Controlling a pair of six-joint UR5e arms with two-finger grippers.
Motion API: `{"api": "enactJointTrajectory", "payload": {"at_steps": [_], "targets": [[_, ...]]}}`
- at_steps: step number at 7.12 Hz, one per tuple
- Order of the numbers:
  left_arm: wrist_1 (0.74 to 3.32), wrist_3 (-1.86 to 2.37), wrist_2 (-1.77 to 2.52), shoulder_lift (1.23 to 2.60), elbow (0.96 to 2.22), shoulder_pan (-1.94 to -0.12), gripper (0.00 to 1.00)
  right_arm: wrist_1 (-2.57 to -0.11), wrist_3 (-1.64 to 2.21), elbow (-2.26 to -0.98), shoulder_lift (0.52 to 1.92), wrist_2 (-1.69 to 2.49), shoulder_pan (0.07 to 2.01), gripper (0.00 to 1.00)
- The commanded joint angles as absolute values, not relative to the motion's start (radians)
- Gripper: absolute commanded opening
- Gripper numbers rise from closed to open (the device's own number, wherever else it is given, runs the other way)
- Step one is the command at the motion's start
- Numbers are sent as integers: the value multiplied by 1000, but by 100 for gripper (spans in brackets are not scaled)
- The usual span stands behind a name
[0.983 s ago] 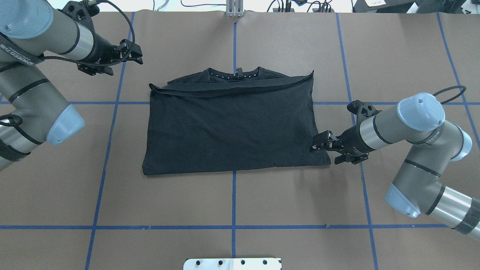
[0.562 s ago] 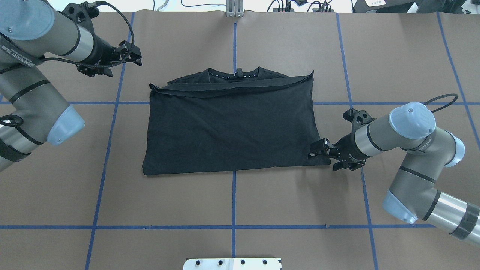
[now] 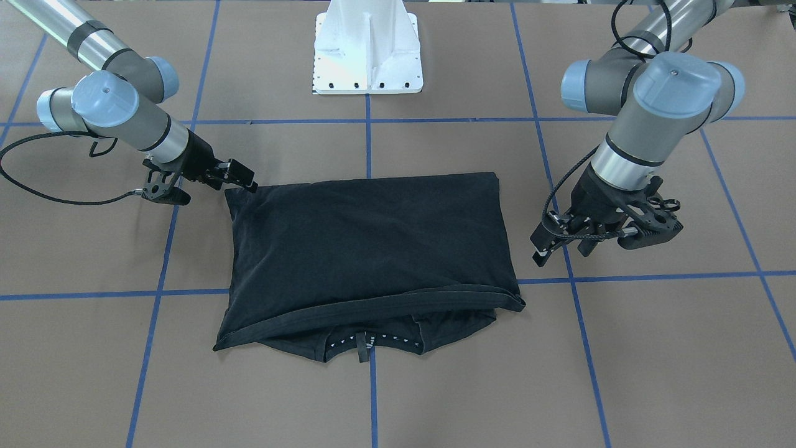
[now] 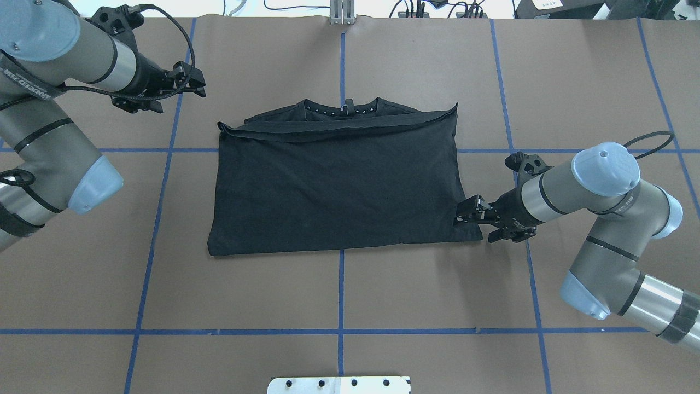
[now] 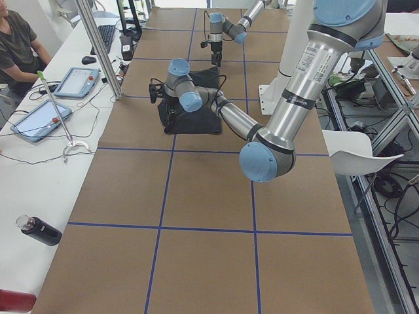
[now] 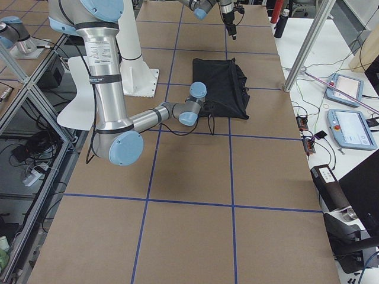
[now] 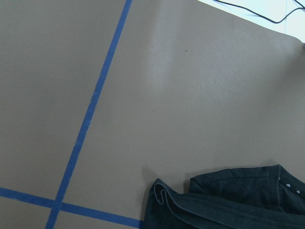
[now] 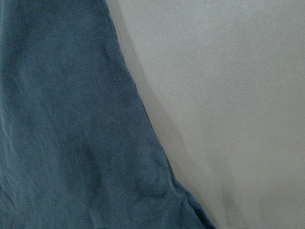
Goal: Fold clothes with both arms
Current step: 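Lower the right gripper and grasp the folded shirt's corner nearest it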
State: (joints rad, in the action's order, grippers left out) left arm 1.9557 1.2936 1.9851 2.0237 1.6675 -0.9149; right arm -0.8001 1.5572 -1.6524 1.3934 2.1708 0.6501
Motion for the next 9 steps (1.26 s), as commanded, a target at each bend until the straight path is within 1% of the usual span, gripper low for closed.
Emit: {"api": "enactJointTrajectory", "payload": {"at_steps": [1, 2, 3, 6, 7, 8, 9], "targets": [[1957, 1293, 1982, 2022, 1667, -914, 100, -821, 1559, -1649, 1384, 2168, 643, 92], [1957, 1293, 1982, 2022, 1667, -914, 100, -821, 1559, -1649, 1385, 2168, 641, 87], [1957, 1293, 1982, 2022, 1666, -916, 100, -821, 1559, -1649, 1384, 2169, 641, 78], [1957, 1293, 1982, 2022, 1664, -914, 100, -821, 1559, -1648, 1382, 2171, 641, 66], [1959, 1292, 1982, 2022, 1661, -914, 100, -821, 1559, -1649, 1382, 2172, 643, 52], [1959, 1292, 1982, 2023, 1658, -914, 100, -821, 1559, -1649, 1376, 2174, 646, 23], [1960, 1292, 1982, 2023, 1655, -914, 100, -822, 1559, -1649, 1362, 2177, 653, 0]]}}
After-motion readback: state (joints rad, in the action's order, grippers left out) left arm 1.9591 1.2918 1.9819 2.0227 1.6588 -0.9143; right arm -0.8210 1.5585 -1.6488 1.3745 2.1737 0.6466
